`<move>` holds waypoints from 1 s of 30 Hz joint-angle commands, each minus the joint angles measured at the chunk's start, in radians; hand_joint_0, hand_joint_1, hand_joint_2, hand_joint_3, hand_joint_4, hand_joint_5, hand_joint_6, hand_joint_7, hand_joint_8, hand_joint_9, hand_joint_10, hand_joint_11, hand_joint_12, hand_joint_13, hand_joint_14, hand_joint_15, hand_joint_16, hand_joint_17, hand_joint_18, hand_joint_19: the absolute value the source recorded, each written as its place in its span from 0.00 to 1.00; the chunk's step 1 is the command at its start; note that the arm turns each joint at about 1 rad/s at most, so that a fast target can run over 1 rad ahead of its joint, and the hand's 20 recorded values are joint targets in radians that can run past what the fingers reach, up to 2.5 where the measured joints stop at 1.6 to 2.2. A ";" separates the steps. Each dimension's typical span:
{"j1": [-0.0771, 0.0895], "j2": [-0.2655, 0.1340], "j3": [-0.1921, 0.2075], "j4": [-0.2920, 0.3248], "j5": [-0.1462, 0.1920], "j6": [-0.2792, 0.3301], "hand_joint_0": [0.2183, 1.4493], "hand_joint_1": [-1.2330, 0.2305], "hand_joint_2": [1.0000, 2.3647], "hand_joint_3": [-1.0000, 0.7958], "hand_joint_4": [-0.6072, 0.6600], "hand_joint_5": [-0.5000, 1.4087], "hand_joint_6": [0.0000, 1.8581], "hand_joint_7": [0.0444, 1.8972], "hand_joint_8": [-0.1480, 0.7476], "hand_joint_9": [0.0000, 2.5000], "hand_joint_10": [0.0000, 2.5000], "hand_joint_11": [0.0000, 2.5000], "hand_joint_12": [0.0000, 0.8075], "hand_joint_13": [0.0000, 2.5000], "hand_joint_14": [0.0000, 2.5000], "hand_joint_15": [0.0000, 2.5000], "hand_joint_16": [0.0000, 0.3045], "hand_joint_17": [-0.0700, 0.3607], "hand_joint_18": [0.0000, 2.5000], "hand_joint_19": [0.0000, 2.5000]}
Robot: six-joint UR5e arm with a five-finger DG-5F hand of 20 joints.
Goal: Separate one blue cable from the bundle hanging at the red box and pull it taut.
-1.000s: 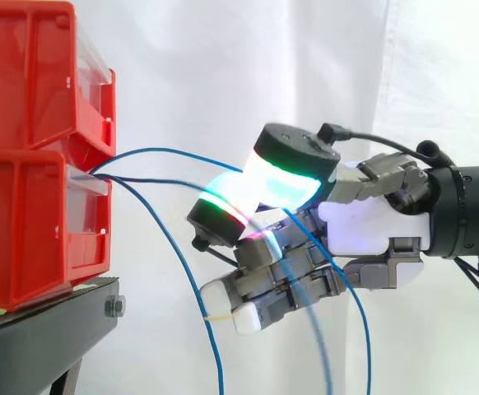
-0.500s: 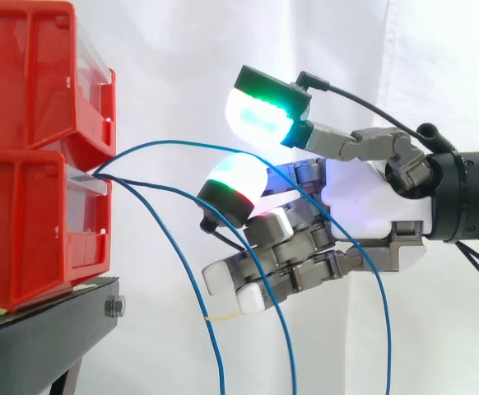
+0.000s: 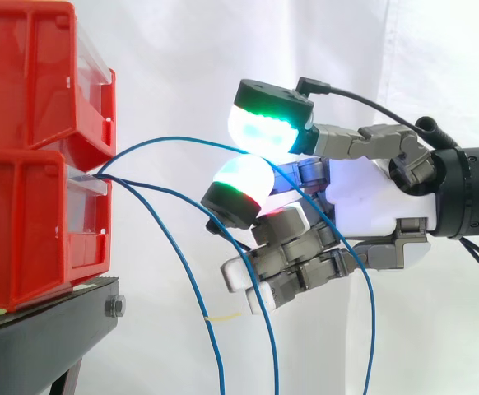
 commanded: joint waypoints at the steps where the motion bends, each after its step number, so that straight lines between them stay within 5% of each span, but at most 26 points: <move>1: -0.001 0.000 0.000 -0.001 -0.001 0.000 0.36 0.33 0.00 0.33 0.61 0.16 0.49 0.58 0.55 0.44 0.00 0.54 0.48 0.34 0.01 0.30 0.15 0.40 0.28 0.21; 13: -0.004 0.000 0.000 -0.004 -0.003 0.000 0.39 0.32 0.00 0.28 0.60 0.16 0.49 0.57 0.53 0.45 0.00 0.60 0.47 0.39 0.01 0.38 0.15 0.40 0.31 0.23; 19: -0.010 0.000 0.000 -0.004 -0.010 0.002 0.38 0.33 0.00 0.28 0.61 0.16 0.49 0.56 0.53 0.44 0.00 0.63 0.44 0.45 0.01 0.52 0.15 0.40 0.34 0.29; 26: -0.010 -0.001 0.000 0.000 -0.012 0.000 0.27 0.38 0.00 0.28 0.64 0.16 0.48 0.52 0.55 0.43 0.00 0.61 0.44 0.49 0.00 0.61 0.16 0.42 0.37 0.35; 29: -0.010 -0.001 0.000 -0.001 -0.012 0.000 0.24 0.42 0.00 0.28 0.64 0.16 0.48 0.51 0.56 0.43 0.02 0.60 0.45 0.50 0.00 0.62 0.17 0.43 0.38 0.35; 30: -0.010 0.000 0.000 -0.001 -0.012 0.000 0.24 0.43 0.00 0.28 0.65 0.16 0.48 0.51 0.54 0.42 0.12 0.59 0.45 0.51 0.00 0.64 0.17 0.43 0.38 0.35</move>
